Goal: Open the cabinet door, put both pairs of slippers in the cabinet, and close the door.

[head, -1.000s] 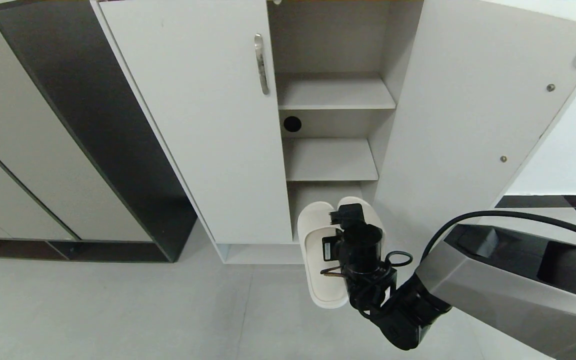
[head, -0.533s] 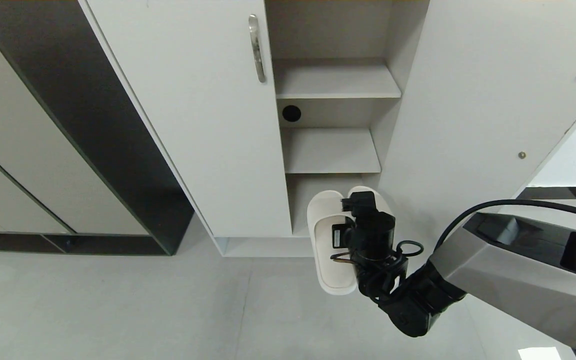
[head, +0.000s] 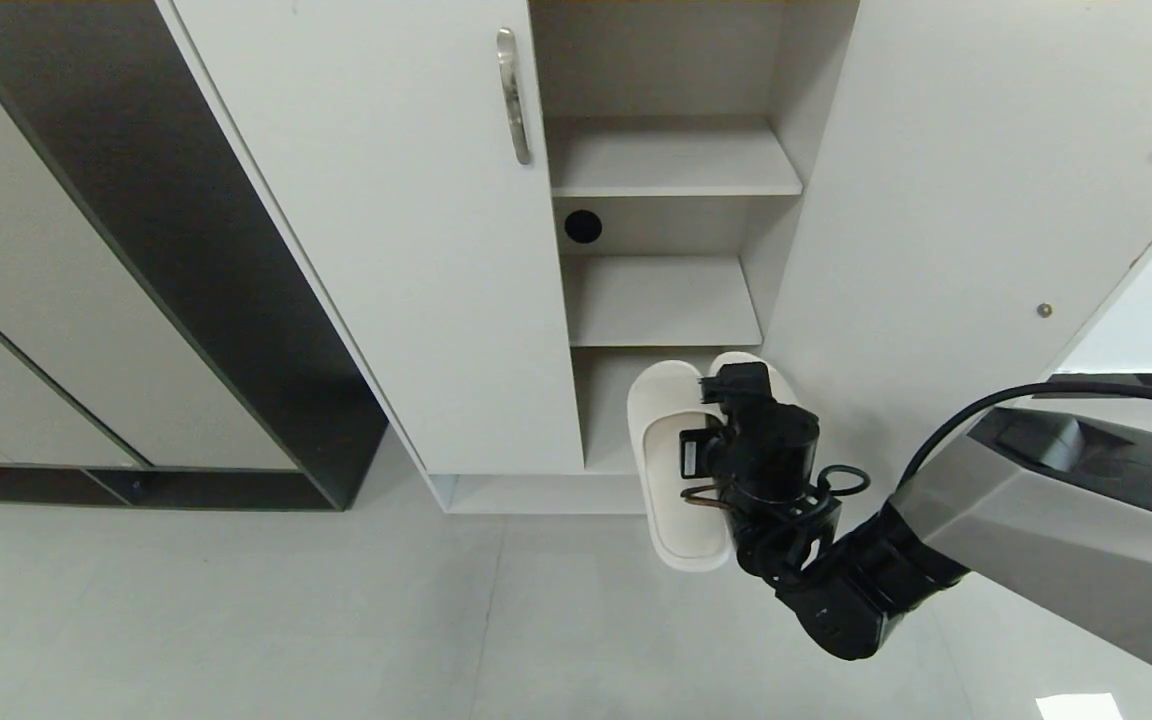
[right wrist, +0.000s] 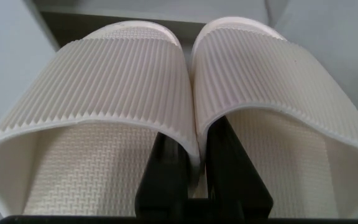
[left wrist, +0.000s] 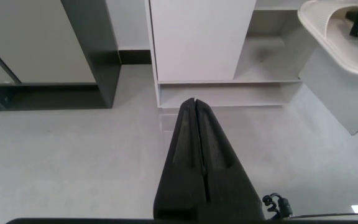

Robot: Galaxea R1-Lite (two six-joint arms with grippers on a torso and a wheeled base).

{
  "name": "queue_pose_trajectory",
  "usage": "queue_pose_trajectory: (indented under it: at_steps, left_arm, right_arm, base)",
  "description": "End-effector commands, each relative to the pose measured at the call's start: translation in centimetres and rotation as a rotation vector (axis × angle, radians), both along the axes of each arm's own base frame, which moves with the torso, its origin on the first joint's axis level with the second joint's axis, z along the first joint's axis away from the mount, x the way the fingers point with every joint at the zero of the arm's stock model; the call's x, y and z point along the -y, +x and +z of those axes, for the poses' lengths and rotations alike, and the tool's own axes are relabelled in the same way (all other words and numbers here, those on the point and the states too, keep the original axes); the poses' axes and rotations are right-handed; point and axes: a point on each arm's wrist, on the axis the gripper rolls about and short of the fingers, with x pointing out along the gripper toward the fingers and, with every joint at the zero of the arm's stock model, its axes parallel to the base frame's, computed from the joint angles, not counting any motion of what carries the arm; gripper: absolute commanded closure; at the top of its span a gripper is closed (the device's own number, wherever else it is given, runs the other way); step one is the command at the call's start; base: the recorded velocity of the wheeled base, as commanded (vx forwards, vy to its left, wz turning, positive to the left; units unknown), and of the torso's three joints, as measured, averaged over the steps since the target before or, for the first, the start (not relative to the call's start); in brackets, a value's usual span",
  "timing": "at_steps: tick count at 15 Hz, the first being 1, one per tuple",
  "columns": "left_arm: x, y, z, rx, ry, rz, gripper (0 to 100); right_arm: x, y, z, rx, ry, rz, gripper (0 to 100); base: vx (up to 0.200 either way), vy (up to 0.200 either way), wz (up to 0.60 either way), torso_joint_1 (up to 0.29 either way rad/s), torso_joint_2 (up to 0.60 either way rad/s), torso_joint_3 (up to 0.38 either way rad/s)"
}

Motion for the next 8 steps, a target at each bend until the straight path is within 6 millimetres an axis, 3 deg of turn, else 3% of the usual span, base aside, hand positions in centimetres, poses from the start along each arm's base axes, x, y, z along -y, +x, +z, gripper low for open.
queue_pose_trajectory:
  at_steps: [1,8]
  left_arm:
    - [0.0,0.01,0.0,-0.002,0.0,0.0,100]
    - [0.0,0.01,0.0,-0.002,0.0,0.0,100]
  right_arm:
    - [0.75,0.47,0.26,0.003,0.002,-0.019,100]
    - [0.98,0.68,0.16,0.0,-0.001,-0.015,100]
  base:
    - [0.0,0.0,0.0,0.0,0.0,0.0]
    - [0.0,0.0,0.0,0.0,0.0,0.0]
